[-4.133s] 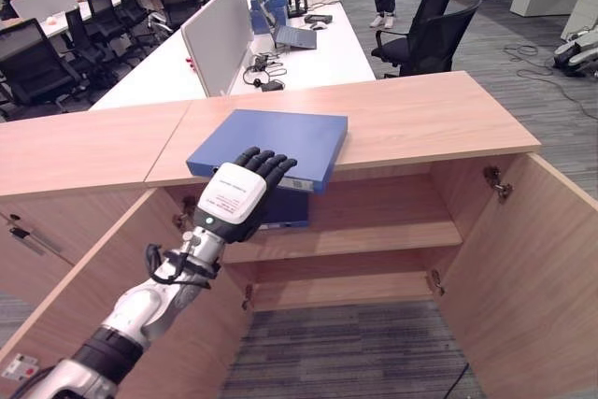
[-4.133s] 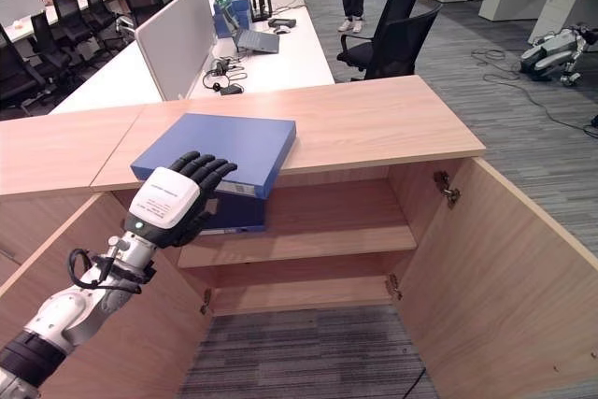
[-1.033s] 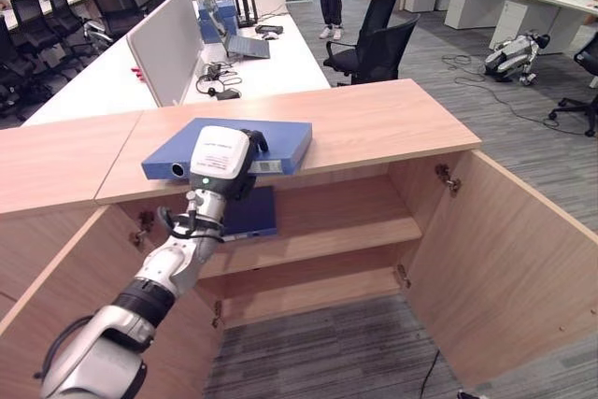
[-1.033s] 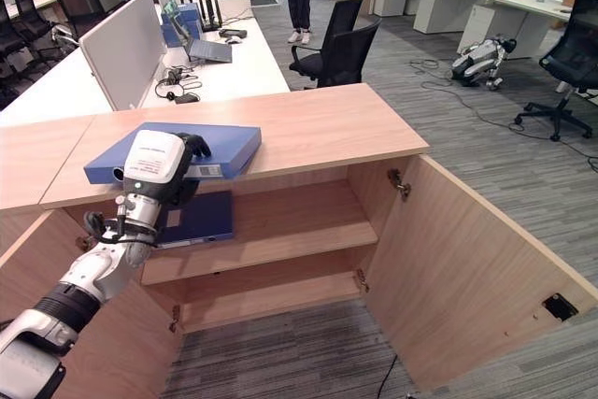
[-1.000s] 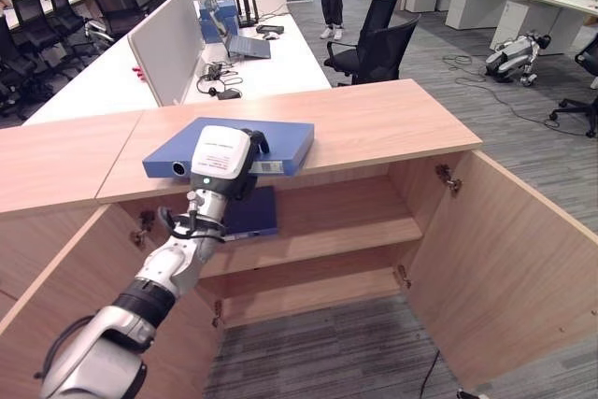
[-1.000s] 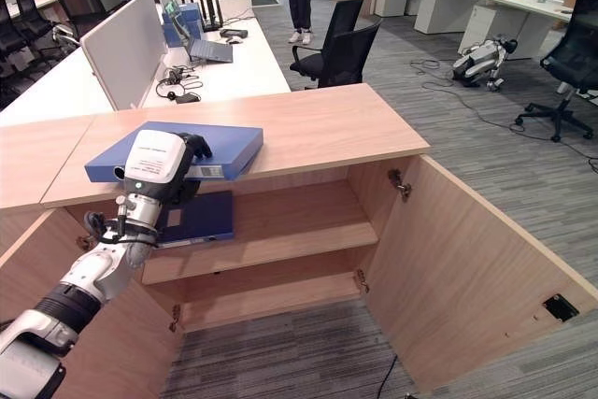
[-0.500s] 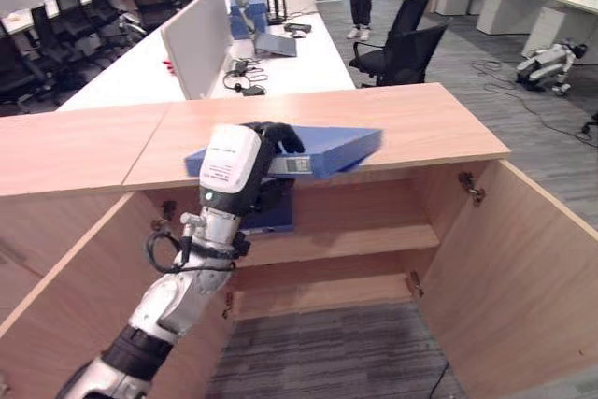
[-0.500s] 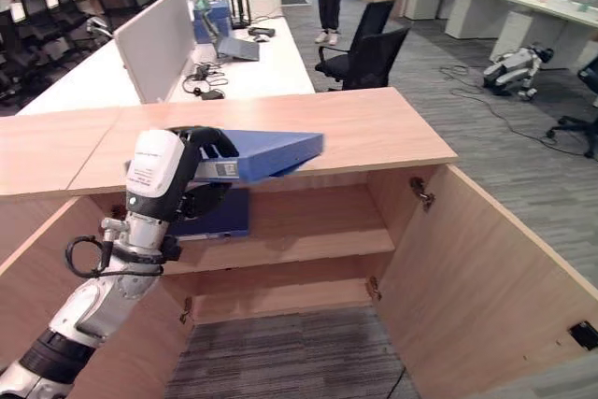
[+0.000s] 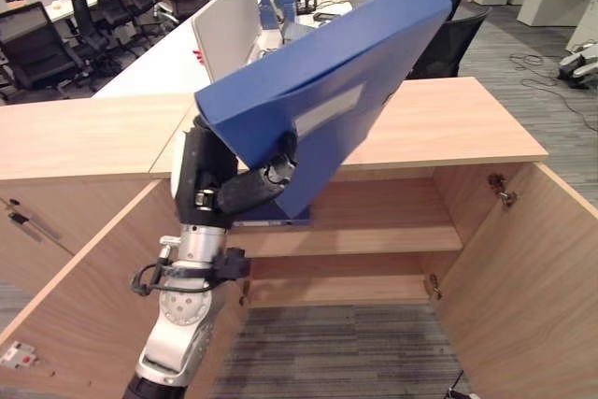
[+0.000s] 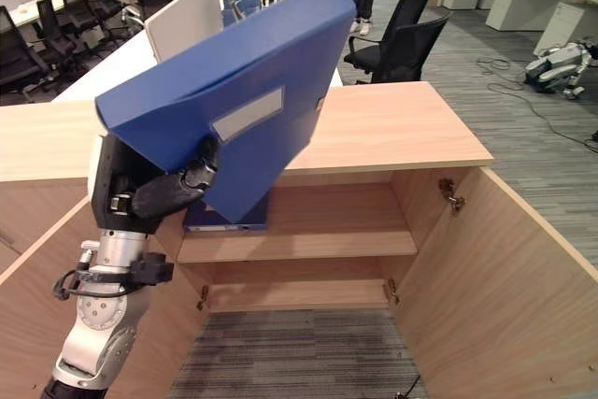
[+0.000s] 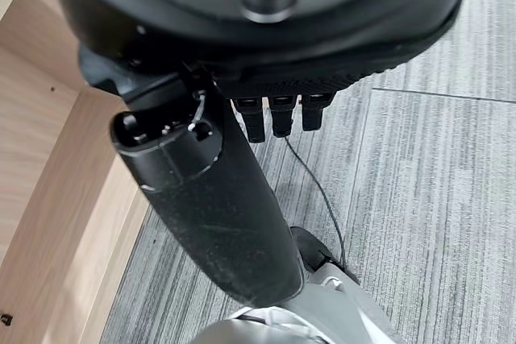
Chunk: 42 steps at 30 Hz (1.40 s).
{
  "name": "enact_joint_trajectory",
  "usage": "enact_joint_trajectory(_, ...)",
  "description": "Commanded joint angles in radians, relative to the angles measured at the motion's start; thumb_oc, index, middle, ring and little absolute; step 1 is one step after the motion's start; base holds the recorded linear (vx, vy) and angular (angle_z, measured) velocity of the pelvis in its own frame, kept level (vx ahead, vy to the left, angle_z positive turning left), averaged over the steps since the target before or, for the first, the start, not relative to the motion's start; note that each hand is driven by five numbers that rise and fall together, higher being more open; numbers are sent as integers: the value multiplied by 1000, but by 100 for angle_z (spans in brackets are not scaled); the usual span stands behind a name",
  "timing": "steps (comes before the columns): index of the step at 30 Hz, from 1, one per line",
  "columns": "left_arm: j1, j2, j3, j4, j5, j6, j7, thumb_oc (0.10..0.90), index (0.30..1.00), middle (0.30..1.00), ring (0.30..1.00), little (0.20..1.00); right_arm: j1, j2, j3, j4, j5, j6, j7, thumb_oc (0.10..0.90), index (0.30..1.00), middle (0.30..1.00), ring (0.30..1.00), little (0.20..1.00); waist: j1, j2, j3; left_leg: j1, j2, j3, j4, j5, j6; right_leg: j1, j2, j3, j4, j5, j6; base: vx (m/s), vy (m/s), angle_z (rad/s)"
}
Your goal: Put the empty folder in the office cabinet
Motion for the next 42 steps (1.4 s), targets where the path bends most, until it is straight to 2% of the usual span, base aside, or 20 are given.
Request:
enact_joint_trajectory(1,-111,4,49,-138,-134,-68,-93,400,300,300,300,300,-118,-6,15,-1,34,-24,15,800,900,900,900,900,12,-40,34,72,-56,-31,65,-175,7,76,17,6,10,-171,34,-39,-5,2)
enact_joint_trajectory(6,-49,13,32,-135,-194,-20,-148,400,300,300,300,300,-126,0,23,-22,47,-27,33,800,900,900,900,900,27,-35,40,66,-58,-39,63,-170,9,73,15,4,10,-166,33,-23,-3,8)
enact_joint_trajectory(10,10,17,68,-96,-141,-12,-137,400,300,300,300,300,-125,15,-18,-76,161,-48,39,800,900,900,900,900,31,-30,42,70,-57,-40,60,-168,8,75,15,7,10,-167,31,-1,0,3)
enact_joint_trajectory(11,44,18,87,-58,-135,-4,-136,400,300,300,300,300,-135,17,-43,-133,242,-68,34,800,900,900,900,900,34,-28,42,72,-56,-39,60,-168,7,74,15,9,10,-166,30,0,0,0)
enact_joint_trajectory(17,96,23,156,34,-106,-9,-147,400,300,300,300,300,-161,-18,-94,-422,457,-133,71,800,900,900,900,900,41,-24,42,83,-52,-34,61,-171,4,83,16,14,10,-167,28,-2,0,-2)
enact_joint_trajectory(19,105,16,181,63,-93,-9,-141,400,300,300,300,300,-167,-53,-119,-571,518,-143,97,800,900,900,900,900,43,-25,42,80,-49,-34,61,-165,0,80,17,12,10,-169,27,0,0,0)
enact_joint_trajectory(22,104,14,191,80,-80,-13,-148,400,300,300,300,300,-169,-78,-140,-652,558,-150,114,800,900,900,900,900,41,-29,38,68,-49,-38,54,-152,-1,69,13,6,10,-163,27,-18,-1,2)
enact_joint_trajectory(23,104,14,191,80,-80,-13,-148,400,300,300,300,300,-169,-78,-140,-652,558,-150,114,800,900,900,900,900,41,-29,38,68,-49,-38,54,-152,-1,69,13,5,10,-163,27,-16,-1,8)
enact_joint_trajectory(25,109,5,209,108,-75,-11,-162,400,300,300,300,300,-186,-136,-161,-764,576,-153,144,800,900,900,900,900,42,-36,30,70,-51,-37,40,-151,0,60,11,4,10,-157,30,11,-3,9)
enact_joint_trajectory(31,110,9,218,116,-60,-11,-177,400,300,300,300,300,-199,-173,-163,-869,604,-143,187,800,900,900,900,900,45,-38,28,78,-49,-34,45,-157,0,64,13,13,10,-158,29,19,-7,1)
enact_joint_trajectory(32,102,17,220,127,-53,-8,-191,400,300,300,300,300,-213,-202,-152,-938,639,-127,238,800,900,900,900,900,44,-42,29,80,-45,-33,49,-158,-1,67,15,13,10,-161,26,18,-19,-4)
enact_joint_trajectory(34,102,17,220,127,-54,-8,-192,400,300,300,300,300,-213,-202,-152,-939,639,-127,239,800,900,900,900,900,44,-42,29,80,-45,-33,49,-158,-1,68,15,13,10,-161,26,13,-19,-5)
enact_joint_trajectory(38,94,16,211,130,-51,-1,-238,400,300,300,300,300,-222,-227,-117,-1022,714,-97,343,800,900,900,900,900,43,-47,29,81,-43,-34,52,-159,-3,69,18,12,10,-164,25,0,0,0)
enact_joint_trajectory(42,76,7,187,115,-67,8,-292,400,300,300,300,300,-252,-209,-92,-1088,772,-75,421,800,900,900,900,900,41,-52,26,80,-41,-36,54,-160,-3,67,19,16,10,-166,23,6,-13,-1)
